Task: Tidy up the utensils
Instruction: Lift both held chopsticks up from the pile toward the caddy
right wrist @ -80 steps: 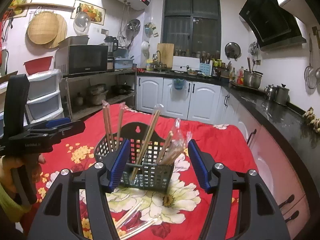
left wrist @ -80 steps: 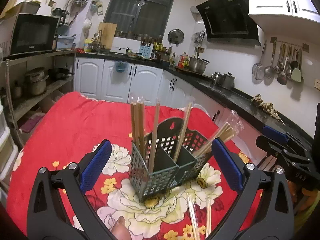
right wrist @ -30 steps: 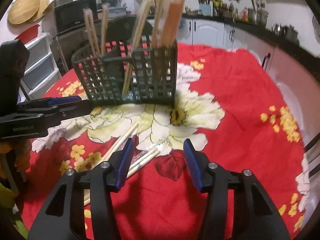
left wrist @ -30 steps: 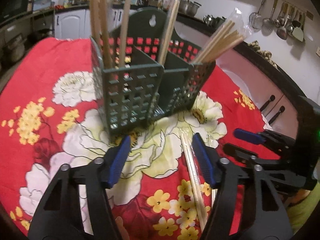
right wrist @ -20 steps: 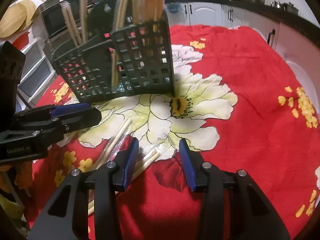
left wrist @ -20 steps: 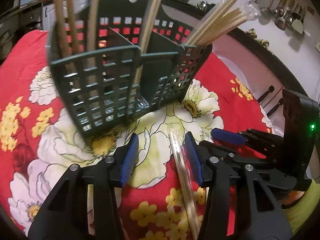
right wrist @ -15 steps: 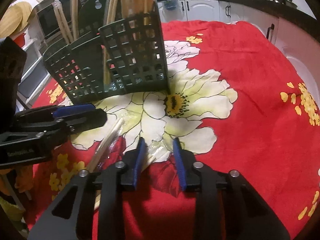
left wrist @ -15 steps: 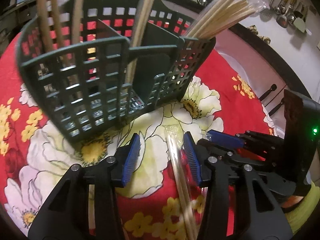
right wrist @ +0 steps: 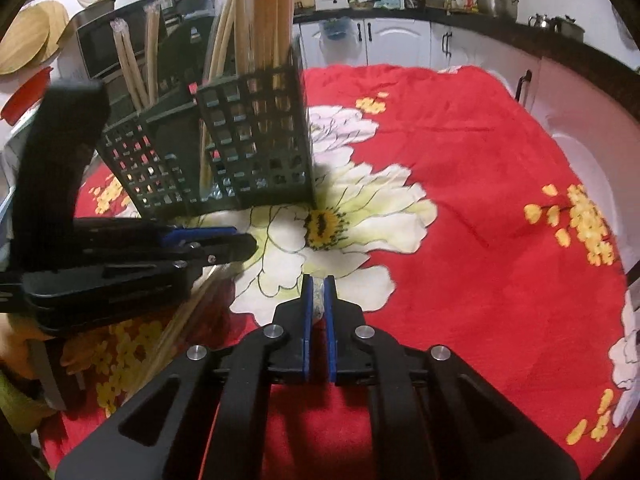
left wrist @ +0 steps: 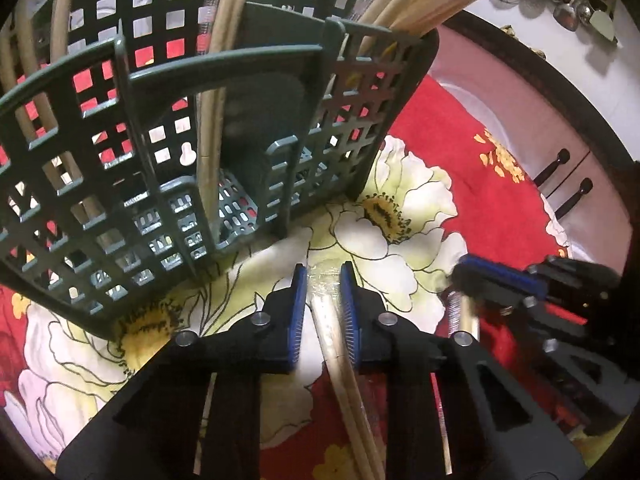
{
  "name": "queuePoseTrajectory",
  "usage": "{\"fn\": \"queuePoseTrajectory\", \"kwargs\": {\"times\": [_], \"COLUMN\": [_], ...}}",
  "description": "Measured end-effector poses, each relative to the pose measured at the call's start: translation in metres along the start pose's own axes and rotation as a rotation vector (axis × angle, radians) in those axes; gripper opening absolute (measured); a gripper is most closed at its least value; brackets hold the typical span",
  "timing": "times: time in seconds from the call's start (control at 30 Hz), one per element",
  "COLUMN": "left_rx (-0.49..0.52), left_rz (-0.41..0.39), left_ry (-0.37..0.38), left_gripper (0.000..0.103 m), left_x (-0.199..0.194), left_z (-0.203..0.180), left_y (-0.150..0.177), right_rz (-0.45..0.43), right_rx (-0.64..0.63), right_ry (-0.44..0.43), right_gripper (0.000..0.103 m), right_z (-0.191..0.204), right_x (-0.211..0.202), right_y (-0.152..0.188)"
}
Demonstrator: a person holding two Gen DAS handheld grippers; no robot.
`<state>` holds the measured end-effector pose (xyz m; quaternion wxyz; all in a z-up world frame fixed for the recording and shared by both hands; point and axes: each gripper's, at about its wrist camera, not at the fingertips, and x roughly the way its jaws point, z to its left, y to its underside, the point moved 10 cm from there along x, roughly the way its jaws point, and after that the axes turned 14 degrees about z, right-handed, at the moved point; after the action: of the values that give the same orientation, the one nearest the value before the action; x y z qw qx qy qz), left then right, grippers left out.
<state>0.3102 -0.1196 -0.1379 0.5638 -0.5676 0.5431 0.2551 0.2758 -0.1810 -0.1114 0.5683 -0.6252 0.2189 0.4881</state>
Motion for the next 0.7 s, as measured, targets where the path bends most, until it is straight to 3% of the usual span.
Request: {"fn": "queuePoseTrajectory", "kwargs": {"times": [0.27,0.7], "left_rx": [-0.016,-0.042], "left_rz": [-0.025,-0.205], "left_ry": [0.04,0.084], "left_gripper": [0.007,0.005], "left_x": [-0.018,-0.107], "left_z": [0.01,0.022], "left_y": [0.006,0.015], "right_rz": [-0.085,-0.202], "right_rx": [-0.044,-0.138], "right_ry": [0.014,0.01], "right_gripper": [0.006,0.005], "right_z": [0.01,0.046], "right_x": [-0.035,-0.085], "right_y": [-0.012,-0.026]}}
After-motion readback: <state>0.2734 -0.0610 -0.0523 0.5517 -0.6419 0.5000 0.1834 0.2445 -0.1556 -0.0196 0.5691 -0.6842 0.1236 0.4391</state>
